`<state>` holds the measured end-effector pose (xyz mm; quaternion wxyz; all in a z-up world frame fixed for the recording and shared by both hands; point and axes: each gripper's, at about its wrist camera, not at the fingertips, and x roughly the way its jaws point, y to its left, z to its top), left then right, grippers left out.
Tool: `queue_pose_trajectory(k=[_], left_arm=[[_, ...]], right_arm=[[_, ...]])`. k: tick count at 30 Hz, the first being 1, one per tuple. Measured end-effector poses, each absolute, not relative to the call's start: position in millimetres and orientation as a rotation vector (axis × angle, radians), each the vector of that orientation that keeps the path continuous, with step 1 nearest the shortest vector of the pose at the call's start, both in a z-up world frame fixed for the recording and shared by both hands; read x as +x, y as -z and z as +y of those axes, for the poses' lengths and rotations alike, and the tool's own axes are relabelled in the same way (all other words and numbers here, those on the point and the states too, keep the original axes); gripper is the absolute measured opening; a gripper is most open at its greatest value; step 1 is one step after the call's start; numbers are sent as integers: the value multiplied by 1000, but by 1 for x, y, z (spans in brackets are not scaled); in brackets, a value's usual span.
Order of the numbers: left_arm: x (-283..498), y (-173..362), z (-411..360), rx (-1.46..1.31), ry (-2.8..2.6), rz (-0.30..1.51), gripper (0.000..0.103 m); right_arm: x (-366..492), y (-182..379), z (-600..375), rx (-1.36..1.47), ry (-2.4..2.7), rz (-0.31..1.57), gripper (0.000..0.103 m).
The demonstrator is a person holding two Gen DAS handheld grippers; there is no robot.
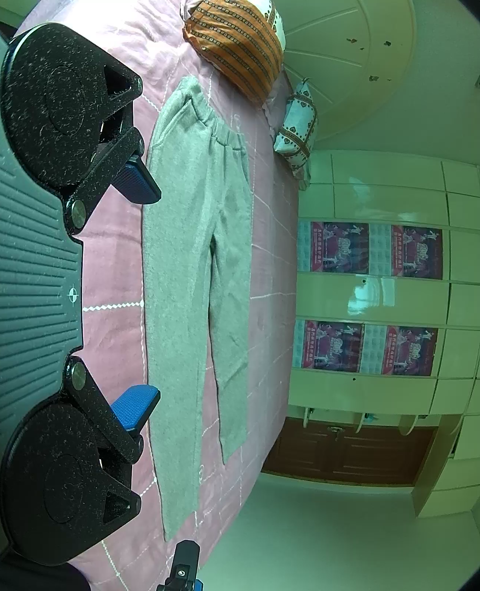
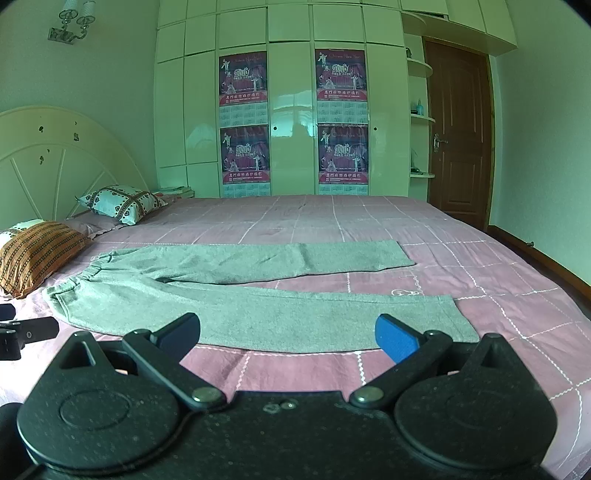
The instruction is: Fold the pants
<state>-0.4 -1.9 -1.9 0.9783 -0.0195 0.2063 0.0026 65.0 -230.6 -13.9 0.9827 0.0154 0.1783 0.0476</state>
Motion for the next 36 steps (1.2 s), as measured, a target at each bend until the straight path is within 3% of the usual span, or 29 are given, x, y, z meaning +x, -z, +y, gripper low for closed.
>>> queue_pose_trajectory(k=[36], left_arm=[[-4, -6, -5, -38, 6, 410, 103]], right_arm=[[64, 9, -226, 33, -94, 352, 96]])
